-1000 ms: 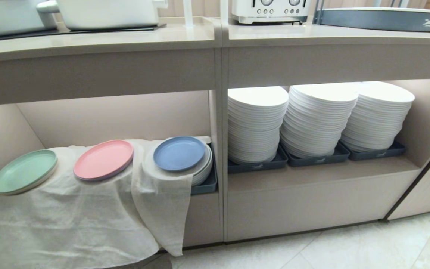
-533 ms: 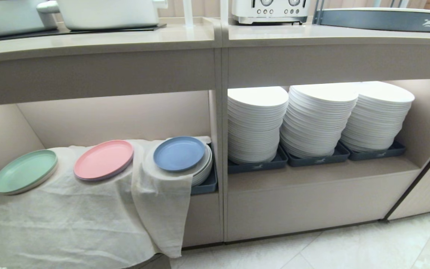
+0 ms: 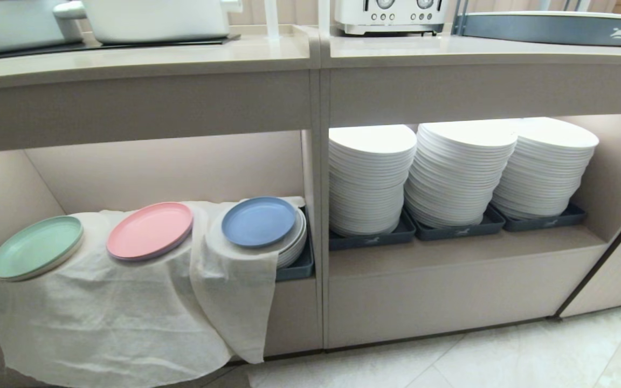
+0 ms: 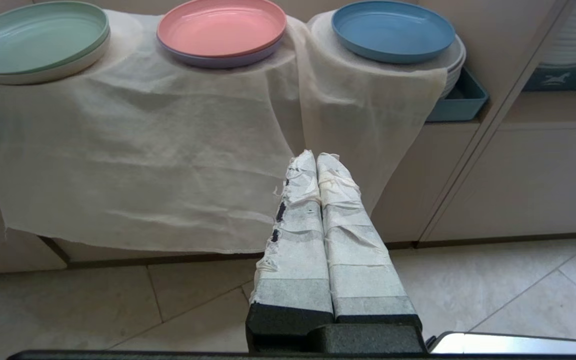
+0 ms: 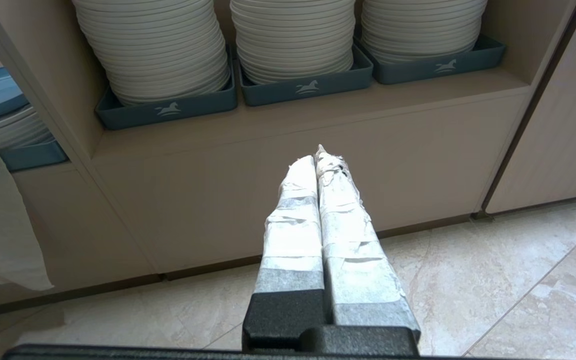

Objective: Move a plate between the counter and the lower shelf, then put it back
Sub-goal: Pick up the plate in the cupboard

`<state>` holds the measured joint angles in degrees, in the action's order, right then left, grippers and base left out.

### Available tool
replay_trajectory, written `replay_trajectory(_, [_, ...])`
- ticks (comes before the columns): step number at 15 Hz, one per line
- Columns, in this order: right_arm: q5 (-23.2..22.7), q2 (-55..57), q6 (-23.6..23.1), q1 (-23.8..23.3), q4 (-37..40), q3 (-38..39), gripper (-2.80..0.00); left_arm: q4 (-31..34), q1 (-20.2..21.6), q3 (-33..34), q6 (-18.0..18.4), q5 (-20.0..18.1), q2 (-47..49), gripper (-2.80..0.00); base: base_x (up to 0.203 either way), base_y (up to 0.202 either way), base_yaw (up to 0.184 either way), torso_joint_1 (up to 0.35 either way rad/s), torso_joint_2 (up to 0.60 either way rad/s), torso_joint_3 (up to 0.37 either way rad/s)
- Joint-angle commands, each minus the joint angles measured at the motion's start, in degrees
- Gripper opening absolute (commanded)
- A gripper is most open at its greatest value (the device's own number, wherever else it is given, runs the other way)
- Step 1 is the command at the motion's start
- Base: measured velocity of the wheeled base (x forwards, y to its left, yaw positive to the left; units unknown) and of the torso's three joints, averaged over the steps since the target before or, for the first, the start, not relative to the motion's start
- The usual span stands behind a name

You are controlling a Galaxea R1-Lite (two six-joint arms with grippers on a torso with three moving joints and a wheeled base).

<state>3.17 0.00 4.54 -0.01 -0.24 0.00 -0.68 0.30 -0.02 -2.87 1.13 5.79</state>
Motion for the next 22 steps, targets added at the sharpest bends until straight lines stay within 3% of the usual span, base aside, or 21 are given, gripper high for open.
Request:
replay_trajectory(1, [0.0,0.0,0.0,0.0,0.0,0.0,-2.80,0.7,-0.2,-0.1,-0.1,-0.1,-5.4,-2.80,0.000,0.000,0.000,0.000,0.00,0.000])
replay_trajectory(22, [0.0,0.0,0.0,0.0,0.0,0.0,-2.80,0.5,-0.2,0.0,-0.6,-0.1,-5.7,-2.80,0.000,0.000,0.000,0.000,0.00,0.000])
